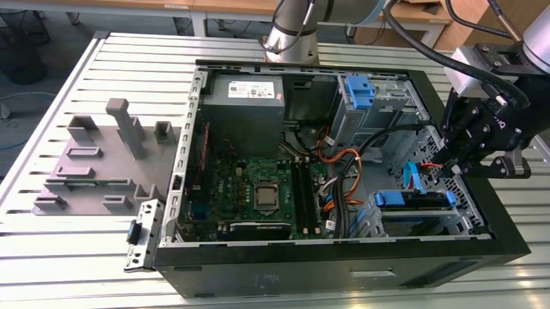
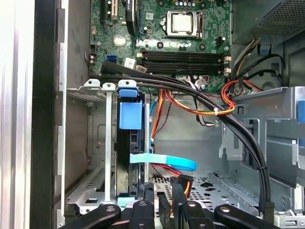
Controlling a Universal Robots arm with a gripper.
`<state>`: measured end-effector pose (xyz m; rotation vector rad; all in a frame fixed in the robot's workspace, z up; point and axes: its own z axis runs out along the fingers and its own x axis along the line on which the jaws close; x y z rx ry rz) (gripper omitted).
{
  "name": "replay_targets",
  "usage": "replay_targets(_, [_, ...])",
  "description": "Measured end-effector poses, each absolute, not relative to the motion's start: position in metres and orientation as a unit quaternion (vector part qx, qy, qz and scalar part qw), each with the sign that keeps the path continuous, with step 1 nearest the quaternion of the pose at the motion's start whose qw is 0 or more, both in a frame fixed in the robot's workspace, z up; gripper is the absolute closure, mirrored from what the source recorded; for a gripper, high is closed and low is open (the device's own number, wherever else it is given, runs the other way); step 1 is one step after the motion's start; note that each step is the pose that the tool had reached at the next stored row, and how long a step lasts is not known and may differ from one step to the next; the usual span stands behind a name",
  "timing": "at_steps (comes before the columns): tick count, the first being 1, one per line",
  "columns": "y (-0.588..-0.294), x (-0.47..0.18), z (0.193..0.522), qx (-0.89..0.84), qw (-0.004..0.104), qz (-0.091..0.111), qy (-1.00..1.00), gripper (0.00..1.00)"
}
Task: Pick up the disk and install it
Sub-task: 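Insert the second disk wire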
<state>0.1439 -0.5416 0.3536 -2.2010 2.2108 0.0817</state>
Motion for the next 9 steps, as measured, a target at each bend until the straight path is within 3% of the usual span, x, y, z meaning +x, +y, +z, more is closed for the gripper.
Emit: replay_targets(9, [-0.5412,0.1478,0.3521,-0.706,0.010,0.026,0.708,0.71])
